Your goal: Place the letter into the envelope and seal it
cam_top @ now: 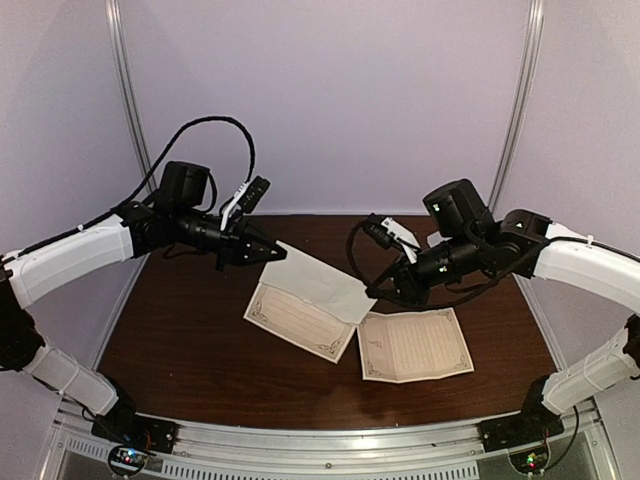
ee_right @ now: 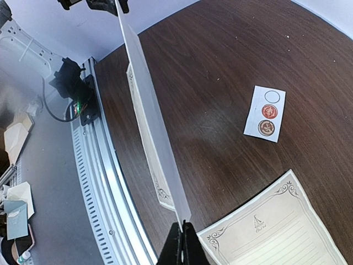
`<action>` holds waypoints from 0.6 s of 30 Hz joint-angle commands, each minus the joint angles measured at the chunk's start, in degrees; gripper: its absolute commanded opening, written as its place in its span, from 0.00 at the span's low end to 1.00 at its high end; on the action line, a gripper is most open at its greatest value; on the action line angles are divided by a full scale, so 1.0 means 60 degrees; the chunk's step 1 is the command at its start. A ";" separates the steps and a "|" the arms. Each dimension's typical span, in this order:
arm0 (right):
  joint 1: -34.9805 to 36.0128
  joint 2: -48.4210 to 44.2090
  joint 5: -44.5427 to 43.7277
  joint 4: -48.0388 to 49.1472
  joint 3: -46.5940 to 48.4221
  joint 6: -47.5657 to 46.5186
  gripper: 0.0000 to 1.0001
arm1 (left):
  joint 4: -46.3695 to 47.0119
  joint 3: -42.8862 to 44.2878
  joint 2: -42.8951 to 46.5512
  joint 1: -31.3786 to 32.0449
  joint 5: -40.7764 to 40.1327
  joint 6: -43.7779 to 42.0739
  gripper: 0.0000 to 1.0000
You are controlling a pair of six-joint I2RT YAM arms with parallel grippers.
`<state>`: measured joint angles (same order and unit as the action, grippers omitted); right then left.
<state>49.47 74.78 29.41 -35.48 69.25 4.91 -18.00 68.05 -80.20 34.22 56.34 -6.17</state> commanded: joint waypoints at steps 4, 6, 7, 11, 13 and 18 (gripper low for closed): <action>-0.0035 -0.0044 -0.0044 0.0025 0.0145 0.0068 0.15 | 0.0097 0.0267 0.0177 -0.0019 -0.0094 -0.0185 0.00; -0.0017 0.0127 0.0103 0.0113 0.0334 0.0089 0.40 | 0.0099 0.0260 0.0096 -0.0008 0.0037 -0.0191 0.00; -0.0014 0.0228 0.0197 0.0161 0.0438 0.0090 0.47 | 0.0088 0.0260 0.0034 -0.0005 0.0170 -0.0193 0.00; 0.0009 0.0731 0.0307 0.0290 0.0928 0.0015 0.55 | 0.0076 0.0260 -0.0147 0.0046 0.0528 -0.0187 0.00; 0.0023 0.1009 0.0439 0.0349 0.1127 -0.0085 0.56 | 0.0087 0.0252 -0.0200 0.0102 0.0584 -0.0194 0.00; 0.0095 0.1807 0.0923 0.0399 0.1740 -0.0389 0.55 | 0.0071 0.0260 -0.0439 0.0198 0.0695 -0.0106 0.00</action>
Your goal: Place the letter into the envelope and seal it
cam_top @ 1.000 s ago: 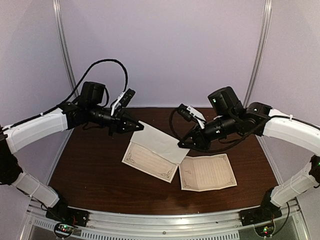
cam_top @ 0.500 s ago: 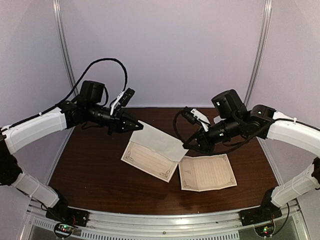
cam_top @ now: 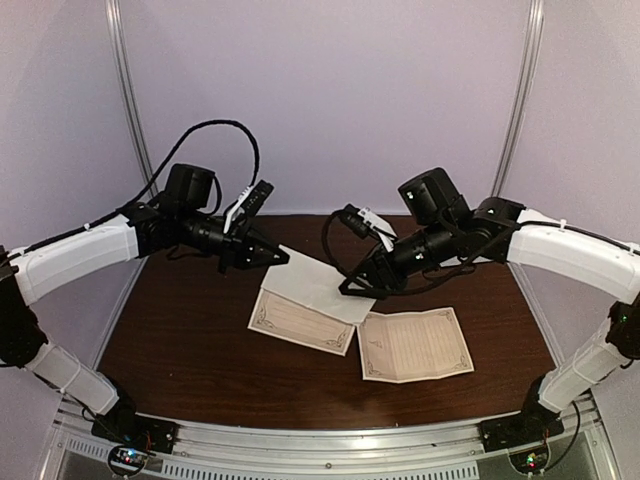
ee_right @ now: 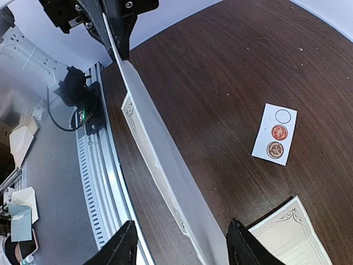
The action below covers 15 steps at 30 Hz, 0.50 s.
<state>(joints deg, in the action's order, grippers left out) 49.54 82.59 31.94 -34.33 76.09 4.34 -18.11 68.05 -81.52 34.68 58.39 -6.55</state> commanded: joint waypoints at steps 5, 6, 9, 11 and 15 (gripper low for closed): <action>0.0217 0.1027 0.0947 0.0482 0.0857 -0.0424 0.38 | 0.0105 0.0295 -0.0344 0.0139 0.0464 0.0049 0.00; 0.0218 0.1082 0.1036 0.0543 0.0846 -0.0411 0.32 | 0.0105 0.0290 -0.0352 0.0139 0.0453 0.0053 0.00; 0.0245 0.1082 0.1332 0.0891 0.0735 -0.0324 0.13 | 0.0094 0.0289 -0.0423 0.0139 0.0375 0.0091 0.00; 0.0249 0.1010 0.1422 0.1085 0.0652 -0.0293 0.00 | 0.0069 0.0314 -0.0471 0.0139 0.0288 0.0128 0.00; 0.0239 0.0545 0.0811 0.1971 0.0132 0.0067 0.00 | 0.0122 0.0409 -0.0455 0.0139 -0.0332 0.0261 0.19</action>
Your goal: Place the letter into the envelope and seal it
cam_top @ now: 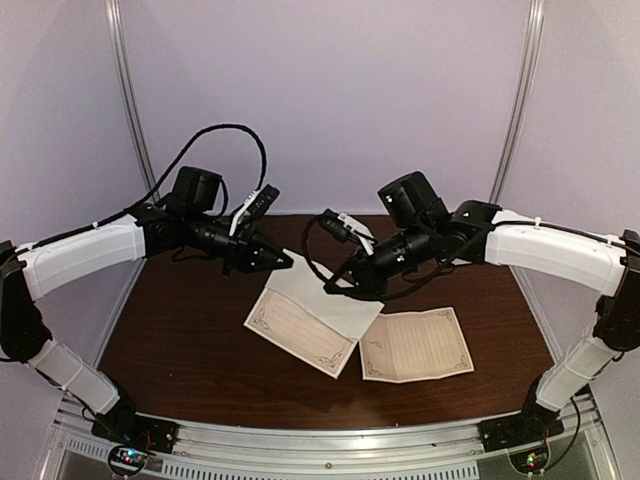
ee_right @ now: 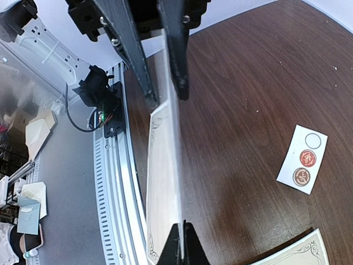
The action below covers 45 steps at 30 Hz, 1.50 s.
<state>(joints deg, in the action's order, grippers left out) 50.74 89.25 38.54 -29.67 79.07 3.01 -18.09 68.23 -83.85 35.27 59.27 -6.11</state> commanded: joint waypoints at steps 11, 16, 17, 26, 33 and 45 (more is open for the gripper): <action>-0.0733 -0.2010 -0.2867 0.4901 -0.2839 0.2599 0.00 | 0.2670 -0.0638 0.2043 -0.0209 -0.5330 0.2633 0.89; -0.0776 -0.2448 -0.3555 0.6220 -0.3400 0.3128 0.00 | 0.2836 -0.1174 0.2650 -0.0209 -0.7468 0.4088 0.95; -0.0768 -0.2541 -0.3621 0.6511 -0.3505 0.3252 0.00 | 0.2862 -0.1340 0.2773 -0.0209 -0.7652 0.4277 0.95; -0.0661 -0.3241 -0.2856 0.8871 -0.4312 0.4044 0.00 | 0.3726 -0.3389 0.3851 -0.0231 -1.0885 0.5665 0.95; -0.0484 -0.3338 -0.1424 1.0191 -0.4505 0.4332 0.00 | 0.5569 -0.3575 0.2915 0.0019 -0.6527 0.5330 0.93; -0.0133 -0.2718 -0.0412 1.0070 -0.3982 0.4159 0.00 | 0.8564 -0.3098 0.1906 0.1094 -0.3275 0.5397 0.93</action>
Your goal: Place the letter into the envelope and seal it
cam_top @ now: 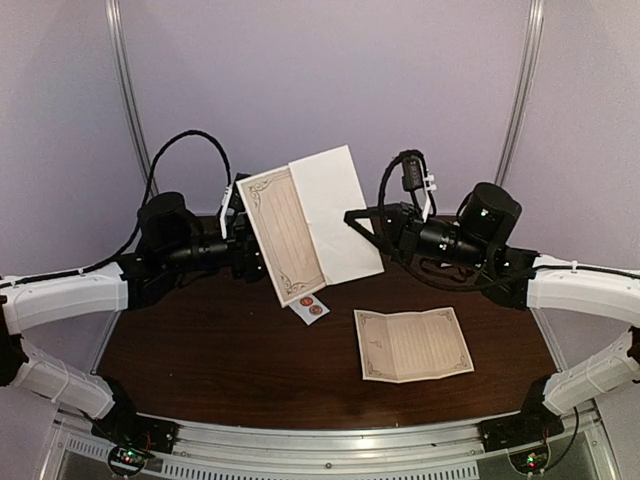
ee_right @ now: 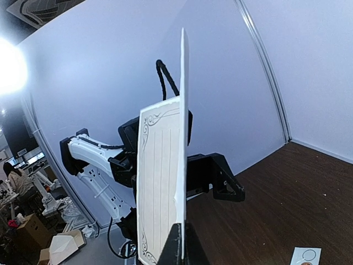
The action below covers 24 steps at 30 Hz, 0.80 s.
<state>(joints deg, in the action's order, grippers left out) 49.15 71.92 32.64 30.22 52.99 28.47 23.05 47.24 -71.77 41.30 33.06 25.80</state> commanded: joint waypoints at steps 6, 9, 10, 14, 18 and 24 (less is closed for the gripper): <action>0.0378 0.0479 0.0844 -0.0193 0.0705 -0.0253 0.00 | 0.2467 0.0556 -0.0540 0.0260 0.1442 0.0431 0.92; 0.0467 0.0583 0.0872 -0.0259 0.0795 -0.0266 0.00 | 0.2639 0.0685 -0.0712 0.0392 0.1561 0.0466 0.88; 0.0485 0.0600 0.0867 -0.0314 0.0829 -0.0283 0.00 | 0.2704 0.0694 -0.0762 0.0430 0.1598 0.0492 0.85; 0.0517 0.0612 0.0833 -0.0414 0.0862 -0.0328 0.00 | 0.2885 0.0638 -0.0798 0.0456 0.1631 0.0573 0.65; 0.0521 0.0606 0.0776 -0.0490 0.0879 -0.0350 0.00 | 0.2984 0.0541 -0.0755 0.0456 0.1738 0.0648 0.42; 0.0508 0.0599 0.0683 -0.0745 0.0995 -0.0365 0.00 | 0.3248 0.0371 -0.0656 0.0454 0.1987 0.0768 0.07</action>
<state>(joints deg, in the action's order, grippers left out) 51.79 75.33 36.62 26.52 57.06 26.92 38.57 49.52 -76.53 43.94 43.51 30.02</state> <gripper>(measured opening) 0.004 0.145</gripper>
